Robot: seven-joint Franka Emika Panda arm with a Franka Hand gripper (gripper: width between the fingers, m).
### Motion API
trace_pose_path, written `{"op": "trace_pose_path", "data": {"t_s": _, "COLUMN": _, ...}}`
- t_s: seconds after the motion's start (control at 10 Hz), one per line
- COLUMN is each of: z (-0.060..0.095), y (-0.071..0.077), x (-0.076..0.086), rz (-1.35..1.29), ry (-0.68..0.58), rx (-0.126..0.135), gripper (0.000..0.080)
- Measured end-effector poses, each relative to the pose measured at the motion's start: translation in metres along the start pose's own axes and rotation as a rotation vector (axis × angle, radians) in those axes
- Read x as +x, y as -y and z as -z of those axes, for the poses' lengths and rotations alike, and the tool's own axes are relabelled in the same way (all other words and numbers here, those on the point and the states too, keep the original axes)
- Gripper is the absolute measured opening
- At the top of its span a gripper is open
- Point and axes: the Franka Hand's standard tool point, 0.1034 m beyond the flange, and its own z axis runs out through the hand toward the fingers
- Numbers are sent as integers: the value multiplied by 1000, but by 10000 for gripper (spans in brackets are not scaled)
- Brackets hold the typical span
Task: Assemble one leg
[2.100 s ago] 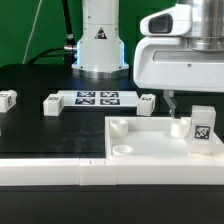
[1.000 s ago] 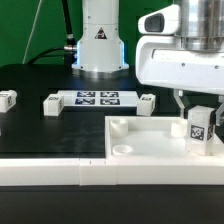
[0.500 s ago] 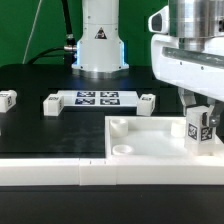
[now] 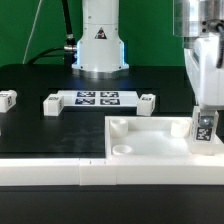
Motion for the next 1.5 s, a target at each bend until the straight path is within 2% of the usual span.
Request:
{"op": "trace_pose_path", "data": {"t_s": 0.1, "z": 0, "y": 0, "x": 0, "rz": 2, "ry": 0, "rx": 0, "gripper": 292}}
{"op": "trace_pose_path", "data": {"t_s": 0.2, "z": -1, "y": 0, "x": 0, "rz": 11, "ry": 0, "rx": 0, "gripper": 407}}
{"op": "trace_pose_path", "data": {"t_s": 0.3, "z": -1, "y": 0, "x": 0, "rz": 55, "ry": 0, "rx": -1, "gripper": 407}}
{"op": "trace_pose_path", "data": {"t_s": 0.4, "z": 0, "y": 0, "x": 0, "rz": 100, "ry": 0, "rx": -1, "gripper": 541}}
{"op": "trace_pose_path", "data": {"t_s": 0.5, "z": 0, "y": 0, "x": 0, "rz": 156, "ry": 0, "rx": -1, "gripper": 627}}
{"op": "trace_pose_path", "data": {"t_s": 0.6, "z": -1, "y": -1, "x": -2, "rz": 277, "ry": 1, "rx": -1, "gripper": 643}}
{"op": "trace_pose_path", "data": {"t_s": 0.8, "z": 0, "y": -3, "x": -4, "rz": 559, "ry": -5, "rx": -21, "gripper": 648}}
{"op": "trace_pose_path", "data": {"t_s": 1.1, "z": -2, "y": -1, "x": -3, "rz": 957, "ry": -10, "rx": -30, "gripper": 649}}
{"op": "trace_pose_path", "data": {"t_s": 1.4, "z": -1, "y": 3, "x": 2, "rz": 1331, "ry": -36, "rx": -51, "gripper": 649}}
{"op": "trace_pose_path", "data": {"t_s": 1.5, "z": 1, "y": 4, "x": 2, "rz": 1486, "ry": -59, "rx": -65, "gripper": 649}}
